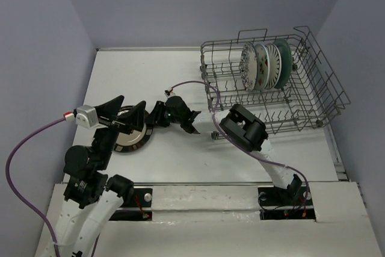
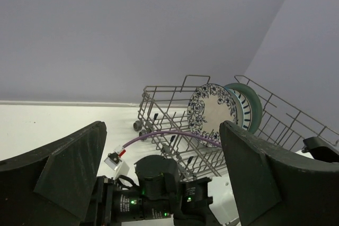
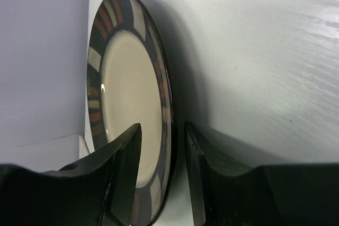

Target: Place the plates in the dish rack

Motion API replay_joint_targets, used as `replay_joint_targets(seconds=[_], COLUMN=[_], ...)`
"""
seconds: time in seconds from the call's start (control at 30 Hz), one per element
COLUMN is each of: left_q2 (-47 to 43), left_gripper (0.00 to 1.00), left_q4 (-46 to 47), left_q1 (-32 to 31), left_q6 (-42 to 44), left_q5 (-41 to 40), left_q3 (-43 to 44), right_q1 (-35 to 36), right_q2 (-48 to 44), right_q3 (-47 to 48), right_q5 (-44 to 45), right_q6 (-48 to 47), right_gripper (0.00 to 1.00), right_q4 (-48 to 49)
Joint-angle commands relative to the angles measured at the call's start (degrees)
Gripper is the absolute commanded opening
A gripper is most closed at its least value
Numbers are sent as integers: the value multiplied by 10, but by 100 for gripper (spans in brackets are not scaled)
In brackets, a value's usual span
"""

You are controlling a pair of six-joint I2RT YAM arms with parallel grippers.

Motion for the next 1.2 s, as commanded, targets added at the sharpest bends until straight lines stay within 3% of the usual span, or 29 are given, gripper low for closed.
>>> replay_joint_targets(seconds=[0.0,0.13,0.23,0.47,0.63,0.87,1.03,1.17], left_q2=[6,-3,-10,-31,-41,-45,-47,-46], left_gripper=[99,99,99,99,99,99,99,99], left_q4=[22,20,18,14,11,10,12,12], left_q1=[0,2,2,1,-3,-15,-17,-18], left_q6=[12,16,20,32,39,40,39,41], left_q5=[-5,-11,-11,-23,-32,-33,-31,-32], left_q3=[-3,-2,-2,3,3,3,3,2], right_q1=[-4,-4,-4,-4,-23,-139,-249,-331], right_q2=[48,62,63,-12,-97,-241,-335,-398], right_q3=[20,30,30,8,53,14,7,50], right_q5=[-38,-44,-60,-32,17,32,39,100], right_q6=[20,35,39,21,-91,-136,-196,-325], right_gripper=[43,26,7,7,7,7,7,7], right_q4=[2,7,24,81,38,28,-44,-147])
